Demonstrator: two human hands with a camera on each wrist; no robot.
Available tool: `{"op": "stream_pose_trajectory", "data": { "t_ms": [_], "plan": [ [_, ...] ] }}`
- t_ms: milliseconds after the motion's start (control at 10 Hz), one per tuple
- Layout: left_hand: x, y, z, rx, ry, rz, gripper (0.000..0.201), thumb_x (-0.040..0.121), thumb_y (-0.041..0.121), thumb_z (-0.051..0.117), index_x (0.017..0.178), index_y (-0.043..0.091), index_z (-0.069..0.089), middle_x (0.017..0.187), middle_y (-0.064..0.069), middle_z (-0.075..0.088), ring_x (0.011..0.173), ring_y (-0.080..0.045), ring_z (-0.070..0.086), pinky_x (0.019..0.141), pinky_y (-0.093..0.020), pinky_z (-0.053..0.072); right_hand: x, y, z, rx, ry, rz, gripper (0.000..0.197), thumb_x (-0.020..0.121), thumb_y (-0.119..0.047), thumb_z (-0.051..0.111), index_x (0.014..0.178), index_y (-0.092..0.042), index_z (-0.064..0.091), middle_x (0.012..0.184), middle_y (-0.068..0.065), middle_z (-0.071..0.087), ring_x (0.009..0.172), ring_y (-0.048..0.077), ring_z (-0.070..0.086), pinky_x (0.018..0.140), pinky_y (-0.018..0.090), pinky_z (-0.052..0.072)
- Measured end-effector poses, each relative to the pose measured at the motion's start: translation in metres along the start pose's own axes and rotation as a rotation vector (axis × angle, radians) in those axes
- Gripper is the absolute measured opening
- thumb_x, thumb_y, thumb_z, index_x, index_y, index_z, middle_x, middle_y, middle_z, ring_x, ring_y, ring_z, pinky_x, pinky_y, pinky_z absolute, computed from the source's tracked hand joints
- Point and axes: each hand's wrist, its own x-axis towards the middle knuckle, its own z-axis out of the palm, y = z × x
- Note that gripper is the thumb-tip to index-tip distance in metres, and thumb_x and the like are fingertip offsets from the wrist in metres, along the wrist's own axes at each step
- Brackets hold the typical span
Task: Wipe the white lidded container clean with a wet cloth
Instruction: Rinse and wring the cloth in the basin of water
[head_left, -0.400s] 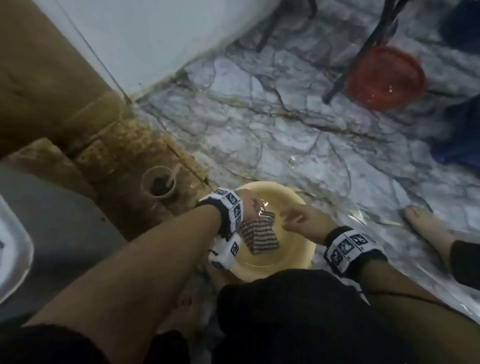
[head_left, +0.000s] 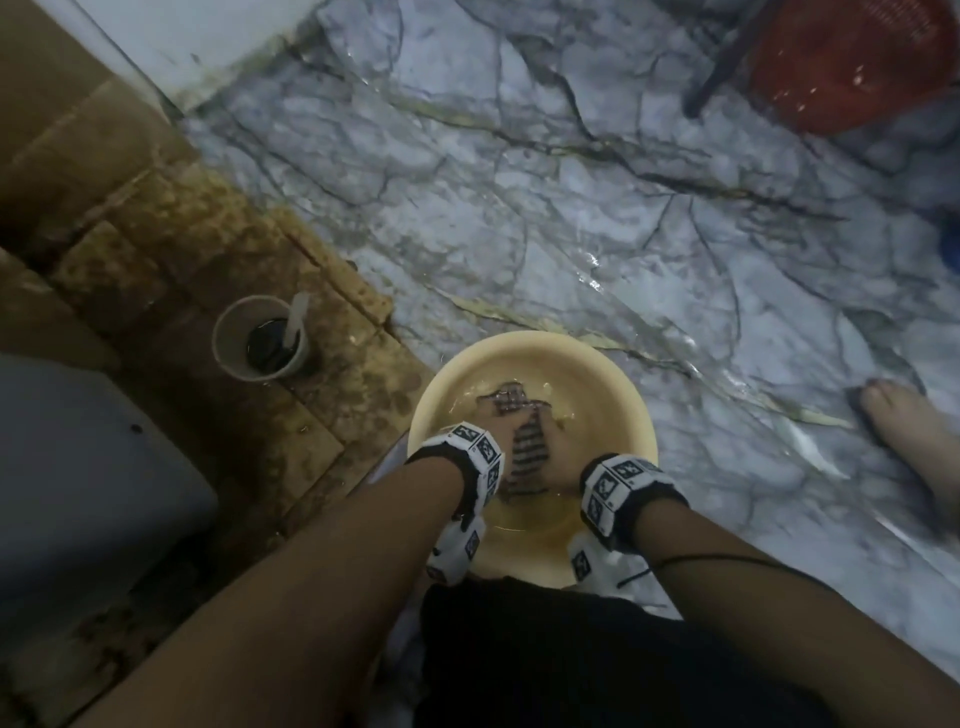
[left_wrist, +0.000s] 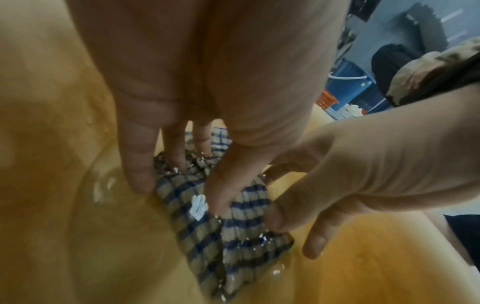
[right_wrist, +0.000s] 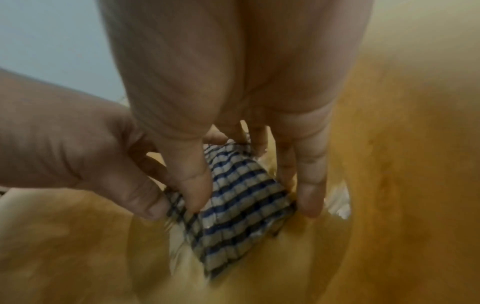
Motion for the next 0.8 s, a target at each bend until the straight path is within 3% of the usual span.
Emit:
{"op": "stream_pose_trajectory", "data": {
  "t_ms": [100, 200, 300, 400, 500, 600, 700, 800],
  "plan": [
    [-0.008, -0.002, 0.0, 0.133, -0.069, -0.001, 0.071, 0.089, 0.017, 0.061, 0.151, 0.023, 0.026, 0.155, -0.015, 0.024, 0.137, -0.037, 0.035, 0.11, -0.043, 0.032, 0.005, 0.0, 0.01, -0.153, -0.008, -0.013, 0.111, 0.076, -0.039, 0.076, 0.152, -0.023, -0.004, 0.15, 0.014, 0.018, 0.132, 0.037, 0.036, 0.109, 0.041, 0.035],
    [-0.013, -0.009, 0.003, 0.344, -0.218, 0.037, 0.076, 0.083, 0.025, 0.068, 0.148, 0.014, 0.031, 0.15, -0.01, 0.035, 0.131, -0.035, 0.043, 0.101, -0.048, 0.044, 0.003, -0.004, 0.021, -0.277, -0.022, -0.037, 0.125, 0.067, -0.031, 0.083, 0.151, -0.028, -0.009, 0.146, 0.012, 0.017, 0.133, 0.038, 0.029, 0.109, 0.048, 0.034],
    [-0.015, -0.004, 0.005, 0.425, -0.179, -0.01, 0.056, 0.087, 0.006, 0.053, 0.142, 0.006, 0.041, 0.141, -0.015, 0.048, 0.123, -0.035, 0.052, 0.094, -0.045, 0.05, 0.007, 0.0, 0.03, -0.386, -0.043, -0.08, 0.125, 0.064, -0.023, 0.084, 0.149, -0.036, -0.006, 0.145, 0.011, 0.021, 0.133, 0.038, 0.027, 0.106, 0.054, 0.036],
    [-0.02, 0.003, 0.013, 0.424, -0.21, -0.126, 0.046, 0.084, -0.017, 0.039, 0.123, 0.001, 0.057, 0.12, -0.012, 0.063, 0.107, -0.031, 0.063, 0.091, -0.042, 0.053, 0.004, 0.002, 0.033, -0.453, -0.102, -0.091, 0.122, 0.066, -0.017, 0.082, 0.15, -0.038, -0.005, 0.147, 0.01, 0.022, 0.133, 0.037, 0.029, 0.105, 0.056, 0.037],
    [-0.02, 0.002, 0.02, 0.386, -0.171, -0.136, 0.046, 0.087, -0.022, 0.034, 0.117, 0.001, 0.06, 0.121, -0.013, 0.063, 0.109, -0.029, 0.063, 0.094, -0.04, 0.051, 0.005, 0.004, 0.037, -0.47, -0.13, -0.114, 0.113, 0.07, -0.02, 0.08, 0.151, -0.035, 0.002, 0.144, 0.009, 0.032, 0.13, 0.035, 0.037, 0.104, 0.051, 0.04],
    [-0.026, 0.0, 0.018, 0.344, -0.234, -0.096, 0.026, 0.084, -0.007, 0.054, 0.11, -0.002, 0.057, 0.116, -0.018, 0.061, 0.1, -0.034, 0.062, 0.089, -0.045, 0.053, 0.001, 0.004, 0.036, -0.426, -0.15, -0.149, 0.099, 0.07, -0.018, 0.08, 0.148, -0.031, 0.02, 0.132, 0.006, 0.053, 0.119, 0.029, 0.053, 0.101, 0.043, 0.046],
    [-0.024, -0.008, 0.016, 0.411, -0.249, -0.041, 0.026, 0.079, 0.021, 0.071, 0.094, 0.008, 0.055, 0.119, -0.014, 0.054, 0.104, -0.03, 0.052, 0.094, -0.044, 0.047, 0.002, 0.006, 0.034, -0.366, -0.199, -0.177, 0.079, 0.073, -0.014, 0.076, 0.139, -0.026, 0.035, 0.122, 0.004, 0.061, 0.112, 0.027, 0.059, 0.099, 0.043, 0.047],
    [-0.018, -0.008, 0.023, 0.346, -0.235, -0.003, 0.051, 0.066, 0.035, 0.083, 0.105, 0.012, 0.06, 0.111, -0.008, 0.051, 0.11, -0.029, 0.051, 0.083, -0.037, 0.048, -0.001, 0.007, 0.033, -0.31, -0.264, -0.164, 0.065, 0.071, -0.02, 0.077, 0.13, -0.023, 0.049, 0.116, 0.003, 0.065, 0.107, 0.024, 0.062, 0.098, 0.043, 0.049]
  ]
}}
